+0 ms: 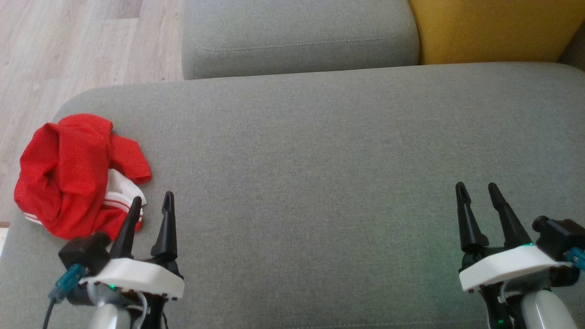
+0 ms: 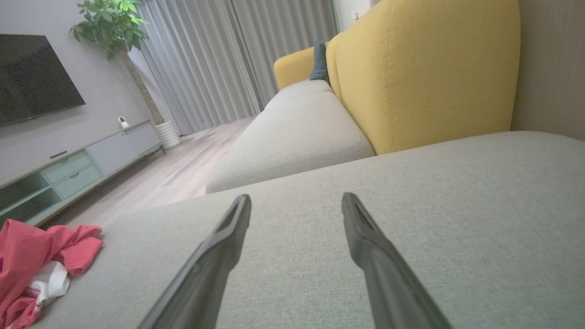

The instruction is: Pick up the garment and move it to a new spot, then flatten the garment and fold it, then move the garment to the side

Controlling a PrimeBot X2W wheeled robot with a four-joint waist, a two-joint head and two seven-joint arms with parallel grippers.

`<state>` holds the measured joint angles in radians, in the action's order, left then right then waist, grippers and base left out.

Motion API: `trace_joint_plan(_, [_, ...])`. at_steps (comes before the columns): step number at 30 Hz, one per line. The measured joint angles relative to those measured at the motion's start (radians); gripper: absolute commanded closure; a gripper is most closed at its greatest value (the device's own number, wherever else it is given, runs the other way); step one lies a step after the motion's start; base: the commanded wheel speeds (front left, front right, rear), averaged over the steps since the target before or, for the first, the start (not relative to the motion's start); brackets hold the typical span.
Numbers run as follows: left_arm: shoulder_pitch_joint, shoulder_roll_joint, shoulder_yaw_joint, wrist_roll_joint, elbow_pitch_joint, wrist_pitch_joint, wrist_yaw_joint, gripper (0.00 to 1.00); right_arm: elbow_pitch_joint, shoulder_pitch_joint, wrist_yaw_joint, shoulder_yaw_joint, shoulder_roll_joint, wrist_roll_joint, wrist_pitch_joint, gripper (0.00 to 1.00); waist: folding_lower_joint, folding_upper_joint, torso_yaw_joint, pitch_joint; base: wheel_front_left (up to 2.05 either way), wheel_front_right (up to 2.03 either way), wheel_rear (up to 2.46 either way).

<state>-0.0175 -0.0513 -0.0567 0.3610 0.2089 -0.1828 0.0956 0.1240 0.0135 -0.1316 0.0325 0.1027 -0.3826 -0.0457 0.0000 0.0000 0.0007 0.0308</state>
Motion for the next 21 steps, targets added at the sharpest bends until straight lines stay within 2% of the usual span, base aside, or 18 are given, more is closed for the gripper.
trace_joint_plan(21, [0.013, -0.002, -0.024, -0.228, 0.024, -0.058, -0.009, 0.00, -0.004, 0.013, 0.000, 0.002, -0.003, 0.220, -0.040, 0.00, 0.0000, 0.0000, 0.002, 0.006, 0.00, 0.00, 0.00])
